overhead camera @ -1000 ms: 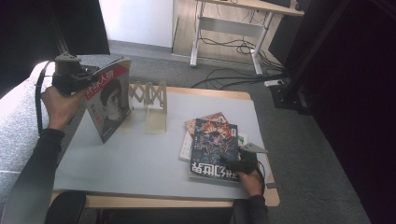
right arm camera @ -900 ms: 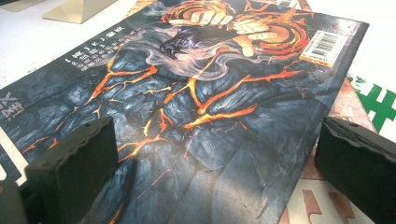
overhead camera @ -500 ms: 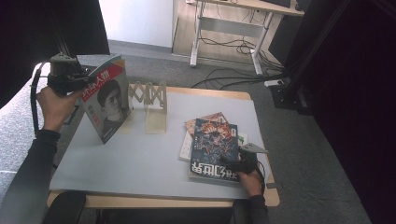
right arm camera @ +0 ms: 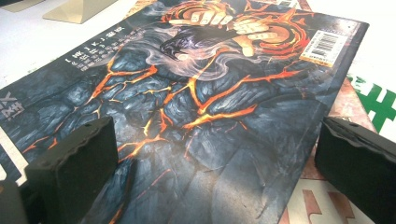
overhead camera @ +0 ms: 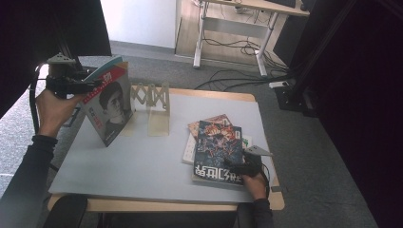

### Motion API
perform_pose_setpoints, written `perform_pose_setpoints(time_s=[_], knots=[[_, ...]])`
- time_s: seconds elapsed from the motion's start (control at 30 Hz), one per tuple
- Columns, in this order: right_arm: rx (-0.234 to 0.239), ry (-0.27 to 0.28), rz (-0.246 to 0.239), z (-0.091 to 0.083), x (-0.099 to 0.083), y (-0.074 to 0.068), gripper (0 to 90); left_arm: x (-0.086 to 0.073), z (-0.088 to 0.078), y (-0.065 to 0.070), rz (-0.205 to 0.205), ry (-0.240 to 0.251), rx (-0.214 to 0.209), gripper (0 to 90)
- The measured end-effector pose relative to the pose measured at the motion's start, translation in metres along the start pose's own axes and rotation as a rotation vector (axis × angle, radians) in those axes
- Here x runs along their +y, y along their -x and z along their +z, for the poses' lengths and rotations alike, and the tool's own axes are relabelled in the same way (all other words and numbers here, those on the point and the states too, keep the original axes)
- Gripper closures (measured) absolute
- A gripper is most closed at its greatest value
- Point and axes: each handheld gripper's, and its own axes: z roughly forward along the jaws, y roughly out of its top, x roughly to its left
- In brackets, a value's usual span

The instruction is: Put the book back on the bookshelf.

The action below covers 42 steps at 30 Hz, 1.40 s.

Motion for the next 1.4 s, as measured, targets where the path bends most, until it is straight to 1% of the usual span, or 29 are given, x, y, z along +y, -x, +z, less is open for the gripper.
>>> perform_pose_setpoints(time_s=[0.13,0.23,0.4,0.43,0.5,0.63,0.77,0.9,1.07,1.17,1.4], knots=[[0.000,0.000,0.000,0.000,0.000,0.000,0.0,-0.003,-0.005,0.001,0.011,0.001,-0.006,20.9],[0.001,-0.001,-0.001,0.000,0.000,0.000,0.0,-0.006,-0.011,0.000,0.015,0.004,-0.020,15.9],[0.001,-0.002,0.000,0.000,0.000,0.000,0.0,-0.012,-0.020,-0.001,0.017,0.014,-0.042,13.8],[0.001,-0.002,0.000,0.000,0.000,0.000,0.0,-0.014,-0.022,-0.001,0.022,0.017,-0.050,12.2],[0.001,-0.002,0.000,0.000,0.000,0.000,0.0,-0.016,-0.025,-0.002,0.018,0.020,-0.059,9.8],[0.002,-0.002,-0.001,0.000,0.000,0.000,0.0,-0.022,-0.031,-0.003,0.013,0.027,-0.064,7.4],[0.000,-0.001,-0.001,0.000,0.000,0.000,0.0,-0.030,-0.035,-0.002,0.019,0.026,-0.064,4.2],[0.000,0.000,0.000,0.000,0.000,0.000,0.0,-0.039,-0.038,0.001,0.034,0.024,-0.060,0.4],[0.000,0.000,-0.001,0.000,0.000,0.000,0.0,-0.049,-0.041,0.004,0.047,0.040,-0.081,0.0],[0.001,0.000,0.000,0.000,0.000,0.000,0.0,-0.056,-0.041,0.006,0.052,0.042,-0.084,0.0],[0.001,-0.002,0.000,0.000,0.000,0.000,0.0,-0.072,-0.040,0.012,0.046,0.045,-0.102,0.0]])
